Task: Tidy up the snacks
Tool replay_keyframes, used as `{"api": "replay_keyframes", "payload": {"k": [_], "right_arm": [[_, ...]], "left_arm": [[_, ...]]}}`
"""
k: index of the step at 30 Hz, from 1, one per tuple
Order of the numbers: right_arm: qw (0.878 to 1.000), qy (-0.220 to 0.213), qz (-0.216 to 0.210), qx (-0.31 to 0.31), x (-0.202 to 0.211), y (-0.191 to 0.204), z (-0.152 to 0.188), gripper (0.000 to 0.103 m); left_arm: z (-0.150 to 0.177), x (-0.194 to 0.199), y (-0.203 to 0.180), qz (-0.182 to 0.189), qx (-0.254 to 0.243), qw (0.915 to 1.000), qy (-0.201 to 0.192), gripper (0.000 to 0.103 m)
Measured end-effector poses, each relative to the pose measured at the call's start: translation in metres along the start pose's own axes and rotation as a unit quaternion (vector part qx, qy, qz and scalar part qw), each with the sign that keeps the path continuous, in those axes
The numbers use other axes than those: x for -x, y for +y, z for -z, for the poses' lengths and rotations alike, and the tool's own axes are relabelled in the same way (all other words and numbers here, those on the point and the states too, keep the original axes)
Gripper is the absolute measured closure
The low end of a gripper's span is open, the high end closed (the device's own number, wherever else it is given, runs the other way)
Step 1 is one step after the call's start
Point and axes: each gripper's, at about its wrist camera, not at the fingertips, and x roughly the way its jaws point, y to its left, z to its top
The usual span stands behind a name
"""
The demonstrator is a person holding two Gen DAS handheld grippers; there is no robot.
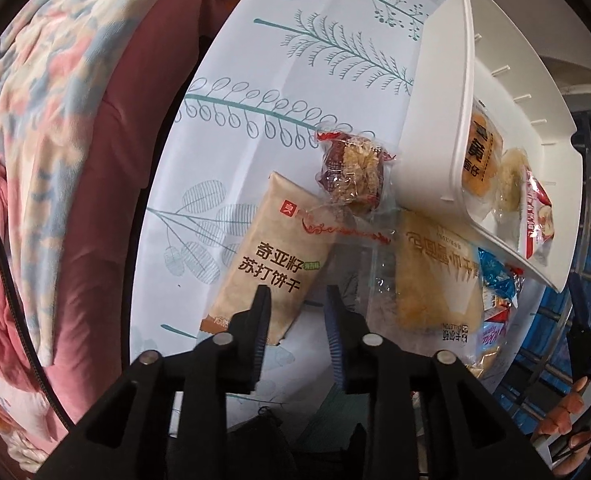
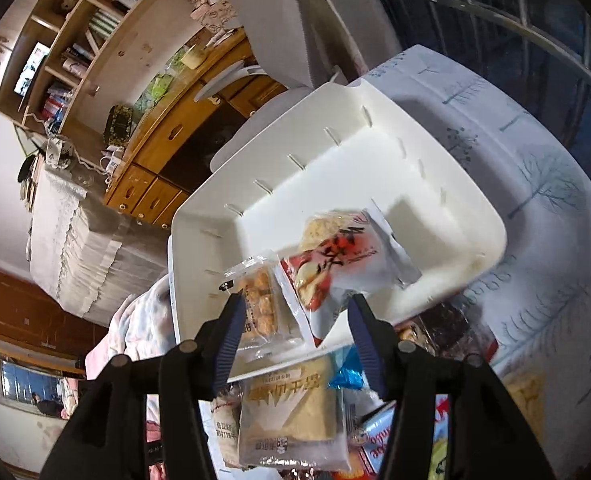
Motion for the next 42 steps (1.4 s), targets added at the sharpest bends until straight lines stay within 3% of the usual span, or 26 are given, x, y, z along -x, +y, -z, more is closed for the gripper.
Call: {"api": "replay_keyframes", "payload": {"k": [7, 11, 17, 25, 28, 42], "right_arm": [[0.998, -0.02, 0.031, -0.05, 0.024, -0.013, 0.023, 0.049], [0.994, -0.038, 0.051, -0.085, 0.042, -0.018, 0.045, 0.049], [0.986, -0.049, 0.069, -0.142, 0.062, -0.026, 0.082, 0.042], [0.971, -0.043, 0.089, -0.218, 0.075, -0.044, 0.126, 0.041], [0.965, -0.034, 0.088, -0.245, 0.074, -0.052, 0.136, 0.04], [0.931, 0.02, 0.108, -0.347, 0.034, -0.103, 0.154, 0.04]], "left_arm": [[-0.002, 0.002, 0.003, -0.02, -0.043, 0.9989, 0.002, 0.064], [-0.001, 0.004, 0.012, -0.025, -0.066, 0.9975, 0.003, 0.048], [0.003, 0.008, 0.023, -0.023, -0.112, 0.9934, -0.003, 0.041], [0.011, 0.007, 0.027, -0.022, -0.164, 0.9863, -0.003, 0.034], [0.014, 0.004, 0.027, -0.023, -0.181, 0.9832, -0.003, 0.027], [0.017, -0.028, 0.019, -0.068, -0.218, 0.9735, 0.015, 0.025]]}}
